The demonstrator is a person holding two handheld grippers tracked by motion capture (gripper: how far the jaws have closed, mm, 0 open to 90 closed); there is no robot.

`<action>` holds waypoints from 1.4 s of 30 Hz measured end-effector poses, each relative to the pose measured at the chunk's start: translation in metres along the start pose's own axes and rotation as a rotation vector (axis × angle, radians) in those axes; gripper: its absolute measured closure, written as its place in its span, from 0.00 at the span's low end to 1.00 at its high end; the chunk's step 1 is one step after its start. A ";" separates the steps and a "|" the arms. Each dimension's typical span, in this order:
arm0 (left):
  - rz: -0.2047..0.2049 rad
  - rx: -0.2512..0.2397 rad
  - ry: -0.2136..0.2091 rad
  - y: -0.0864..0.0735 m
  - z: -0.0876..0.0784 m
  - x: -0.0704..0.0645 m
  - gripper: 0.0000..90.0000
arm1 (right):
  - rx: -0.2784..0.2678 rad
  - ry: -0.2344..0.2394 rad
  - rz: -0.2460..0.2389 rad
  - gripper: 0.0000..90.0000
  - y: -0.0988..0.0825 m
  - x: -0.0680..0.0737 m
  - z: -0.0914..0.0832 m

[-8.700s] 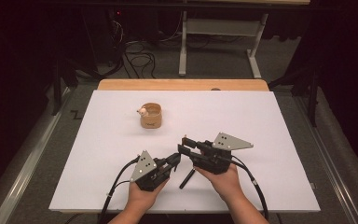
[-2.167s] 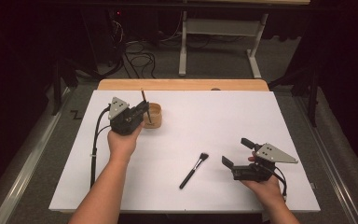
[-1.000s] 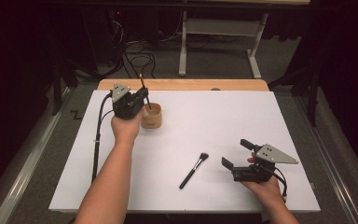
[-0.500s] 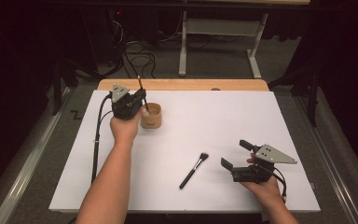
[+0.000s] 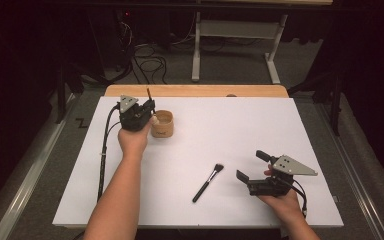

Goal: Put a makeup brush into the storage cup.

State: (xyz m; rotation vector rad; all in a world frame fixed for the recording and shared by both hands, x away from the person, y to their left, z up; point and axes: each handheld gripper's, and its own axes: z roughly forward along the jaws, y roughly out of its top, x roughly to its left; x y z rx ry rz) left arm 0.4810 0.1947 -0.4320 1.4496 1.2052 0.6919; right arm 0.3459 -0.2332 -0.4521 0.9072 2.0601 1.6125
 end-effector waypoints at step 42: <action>-0.037 0.061 0.006 -0.009 -0.003 0.006 0.23 | 0.005 -0.003 -0.003 0.01 -0.001 0.003 0.003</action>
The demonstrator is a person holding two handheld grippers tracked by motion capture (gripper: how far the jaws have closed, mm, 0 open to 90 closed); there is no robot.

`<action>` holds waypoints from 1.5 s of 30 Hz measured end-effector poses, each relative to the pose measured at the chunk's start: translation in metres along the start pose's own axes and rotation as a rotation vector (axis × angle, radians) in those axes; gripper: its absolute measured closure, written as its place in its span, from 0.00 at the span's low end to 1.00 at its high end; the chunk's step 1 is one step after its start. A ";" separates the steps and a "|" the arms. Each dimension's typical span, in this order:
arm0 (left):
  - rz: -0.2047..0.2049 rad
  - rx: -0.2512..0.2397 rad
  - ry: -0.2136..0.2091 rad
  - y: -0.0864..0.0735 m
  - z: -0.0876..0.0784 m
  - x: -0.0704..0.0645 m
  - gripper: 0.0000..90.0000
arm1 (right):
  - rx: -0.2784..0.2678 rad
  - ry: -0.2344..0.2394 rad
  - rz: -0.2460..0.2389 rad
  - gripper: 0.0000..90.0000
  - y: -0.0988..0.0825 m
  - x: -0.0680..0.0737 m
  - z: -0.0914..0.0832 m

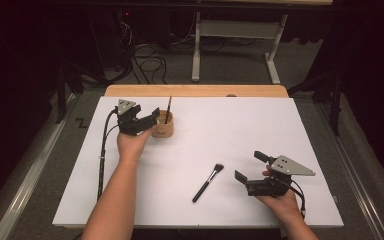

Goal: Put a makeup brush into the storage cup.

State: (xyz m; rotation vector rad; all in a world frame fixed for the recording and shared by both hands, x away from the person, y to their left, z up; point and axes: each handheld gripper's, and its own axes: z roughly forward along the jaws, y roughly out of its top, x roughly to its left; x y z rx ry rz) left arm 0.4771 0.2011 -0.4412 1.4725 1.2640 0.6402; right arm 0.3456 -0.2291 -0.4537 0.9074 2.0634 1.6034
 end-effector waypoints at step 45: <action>0.058 0.035 -0.030 -0.022 -0.065 -0.015 0.01 | 0.013 -0.012 -0.022 0.01 0.000 0.001 0.002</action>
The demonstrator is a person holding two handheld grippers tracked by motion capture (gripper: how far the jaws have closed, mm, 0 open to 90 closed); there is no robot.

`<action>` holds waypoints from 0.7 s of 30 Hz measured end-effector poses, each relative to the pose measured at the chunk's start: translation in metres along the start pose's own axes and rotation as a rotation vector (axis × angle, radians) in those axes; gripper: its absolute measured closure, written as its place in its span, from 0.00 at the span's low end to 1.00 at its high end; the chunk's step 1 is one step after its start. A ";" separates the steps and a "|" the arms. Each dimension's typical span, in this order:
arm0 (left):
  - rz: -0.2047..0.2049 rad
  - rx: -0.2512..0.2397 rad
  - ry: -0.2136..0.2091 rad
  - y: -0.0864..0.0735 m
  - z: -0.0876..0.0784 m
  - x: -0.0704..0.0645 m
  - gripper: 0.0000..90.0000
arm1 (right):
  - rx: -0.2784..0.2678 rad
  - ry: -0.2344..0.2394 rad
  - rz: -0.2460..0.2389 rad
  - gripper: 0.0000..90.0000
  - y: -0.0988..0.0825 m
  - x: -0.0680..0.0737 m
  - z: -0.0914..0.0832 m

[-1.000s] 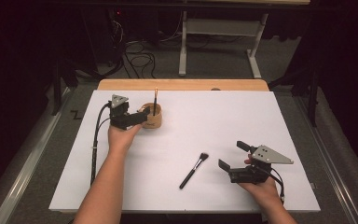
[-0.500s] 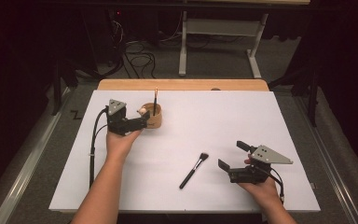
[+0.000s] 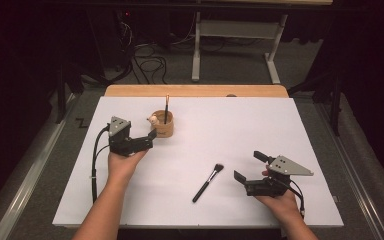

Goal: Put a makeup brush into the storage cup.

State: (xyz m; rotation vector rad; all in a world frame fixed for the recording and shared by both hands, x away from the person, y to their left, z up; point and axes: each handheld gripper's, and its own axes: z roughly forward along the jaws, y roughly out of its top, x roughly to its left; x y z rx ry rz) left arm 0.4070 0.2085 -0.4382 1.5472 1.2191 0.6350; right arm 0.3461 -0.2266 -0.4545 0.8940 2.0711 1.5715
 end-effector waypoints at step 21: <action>0.005 -0.003 -0.048 -0.022 -0.043 -0.007 0.03 | 0.008 0.007 -0.002 0.01 -0.001 0.000 0.001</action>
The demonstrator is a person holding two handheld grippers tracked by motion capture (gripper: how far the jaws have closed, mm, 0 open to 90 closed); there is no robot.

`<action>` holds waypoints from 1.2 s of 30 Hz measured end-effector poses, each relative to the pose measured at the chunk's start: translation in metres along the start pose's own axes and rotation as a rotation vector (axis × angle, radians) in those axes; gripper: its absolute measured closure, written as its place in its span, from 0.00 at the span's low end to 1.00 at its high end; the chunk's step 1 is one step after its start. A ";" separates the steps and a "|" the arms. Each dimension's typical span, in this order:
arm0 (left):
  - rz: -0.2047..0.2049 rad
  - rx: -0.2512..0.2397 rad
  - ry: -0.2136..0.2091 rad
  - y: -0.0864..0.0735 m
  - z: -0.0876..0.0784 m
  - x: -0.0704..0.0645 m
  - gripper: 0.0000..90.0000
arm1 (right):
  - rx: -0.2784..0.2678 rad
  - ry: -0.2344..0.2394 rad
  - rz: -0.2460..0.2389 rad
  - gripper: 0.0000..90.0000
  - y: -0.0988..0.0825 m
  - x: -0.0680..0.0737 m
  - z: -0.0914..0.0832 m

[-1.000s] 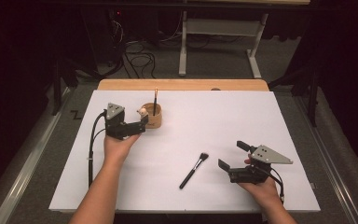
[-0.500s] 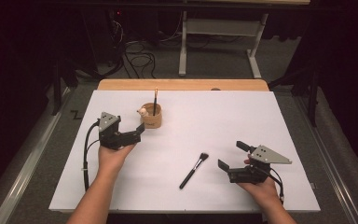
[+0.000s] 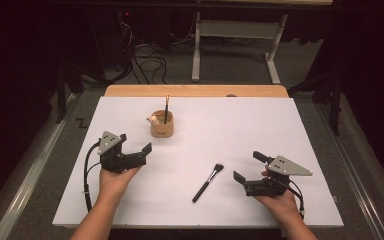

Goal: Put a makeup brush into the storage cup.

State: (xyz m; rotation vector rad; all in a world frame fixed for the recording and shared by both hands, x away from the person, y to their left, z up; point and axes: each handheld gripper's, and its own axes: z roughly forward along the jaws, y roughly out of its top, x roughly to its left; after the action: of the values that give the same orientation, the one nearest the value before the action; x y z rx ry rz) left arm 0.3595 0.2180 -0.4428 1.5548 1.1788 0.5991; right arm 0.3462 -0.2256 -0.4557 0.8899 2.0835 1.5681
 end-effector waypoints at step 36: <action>0.066 -0.035 -0.082 -0.039 -0.032 -0.041 0.03 | 0.001 -0.044 -0.023 0.01 0.001 -0.003 -0.004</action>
State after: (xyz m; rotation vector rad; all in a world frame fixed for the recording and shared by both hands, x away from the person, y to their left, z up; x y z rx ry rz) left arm 0.3019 0.1941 -0.4602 1.5787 1.0539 0.5906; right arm 0.3455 -0.2305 -0.4538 0.8896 2.0573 1.5223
